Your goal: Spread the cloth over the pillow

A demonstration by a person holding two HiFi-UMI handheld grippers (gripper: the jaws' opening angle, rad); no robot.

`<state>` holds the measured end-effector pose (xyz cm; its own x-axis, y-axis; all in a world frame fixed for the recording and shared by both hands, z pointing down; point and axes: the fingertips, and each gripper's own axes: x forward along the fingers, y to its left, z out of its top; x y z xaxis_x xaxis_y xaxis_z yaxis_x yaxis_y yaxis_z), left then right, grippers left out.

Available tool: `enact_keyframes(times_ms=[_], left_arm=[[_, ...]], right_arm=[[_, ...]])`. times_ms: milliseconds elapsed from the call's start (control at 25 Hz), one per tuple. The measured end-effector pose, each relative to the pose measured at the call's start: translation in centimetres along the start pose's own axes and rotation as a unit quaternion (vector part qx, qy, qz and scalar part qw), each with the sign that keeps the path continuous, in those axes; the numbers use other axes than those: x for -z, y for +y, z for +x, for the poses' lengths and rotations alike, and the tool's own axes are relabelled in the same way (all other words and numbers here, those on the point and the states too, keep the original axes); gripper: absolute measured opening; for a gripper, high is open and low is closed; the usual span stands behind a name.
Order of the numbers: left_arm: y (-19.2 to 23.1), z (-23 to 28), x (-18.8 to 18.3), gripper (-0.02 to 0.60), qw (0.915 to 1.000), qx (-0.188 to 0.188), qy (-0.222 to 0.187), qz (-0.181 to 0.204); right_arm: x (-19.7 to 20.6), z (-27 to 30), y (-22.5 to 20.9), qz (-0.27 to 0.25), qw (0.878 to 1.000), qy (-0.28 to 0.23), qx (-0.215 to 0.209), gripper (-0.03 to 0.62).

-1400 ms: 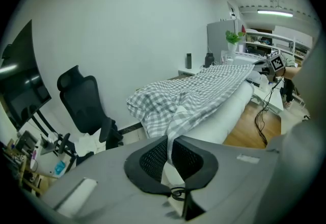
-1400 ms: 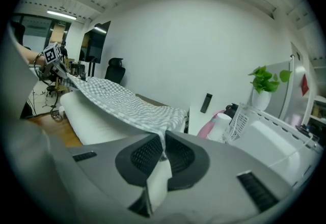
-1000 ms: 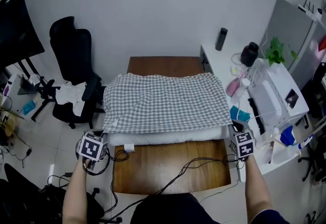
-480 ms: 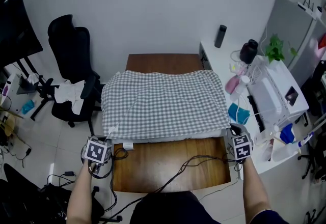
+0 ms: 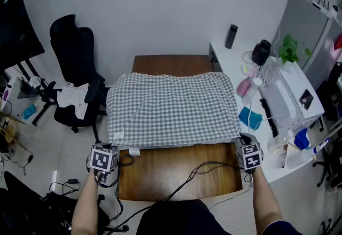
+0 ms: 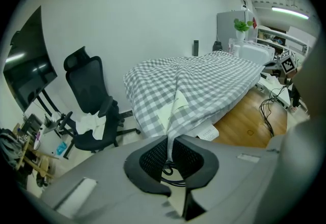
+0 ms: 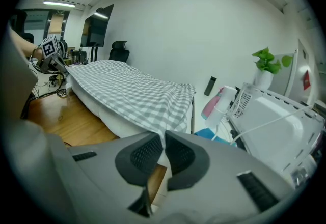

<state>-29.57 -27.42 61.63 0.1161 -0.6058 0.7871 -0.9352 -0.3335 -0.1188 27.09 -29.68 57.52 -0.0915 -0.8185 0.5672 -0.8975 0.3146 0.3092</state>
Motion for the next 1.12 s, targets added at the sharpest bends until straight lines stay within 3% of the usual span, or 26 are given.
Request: enact_keyframes(times_ms=[280,400,680,880,1120], left_arm=[[0.1,-0.9,0.3,0.095,0.9986,0.023,-0.038,-0.030],[0.3,-2.0,0.5,0.132,0.9971,0.035,-0.050,-0.045],[2.0,-4.5,-0.9,0.132,0.9931,0.040,-0.088,-0.066],[3.5,-5.5,-0.4,0.130,0.9934,0.016,-0.091,-0.068],[5.4,-7.4,-2.3,0.130,0.9862,-0.001,-0.132,-0.100]], right_arm=[[0.4,-0.6,-0.1,0.029,1.000,-0.006,0.010,0.038],[0.7,-1.2,-0.2,0.040,0.999,-0.006,0.013,0.094],[1.4,-3.0,-2.2,0.084,0.996,-0.018,0.036,0.101],[-0.3,-3.8,-3.3,0.104,0.993,-0.044,0.045,0.101],[-2.5,-3.8,-3.2,0.099,0.992,-0.063,0.035,0.101]])
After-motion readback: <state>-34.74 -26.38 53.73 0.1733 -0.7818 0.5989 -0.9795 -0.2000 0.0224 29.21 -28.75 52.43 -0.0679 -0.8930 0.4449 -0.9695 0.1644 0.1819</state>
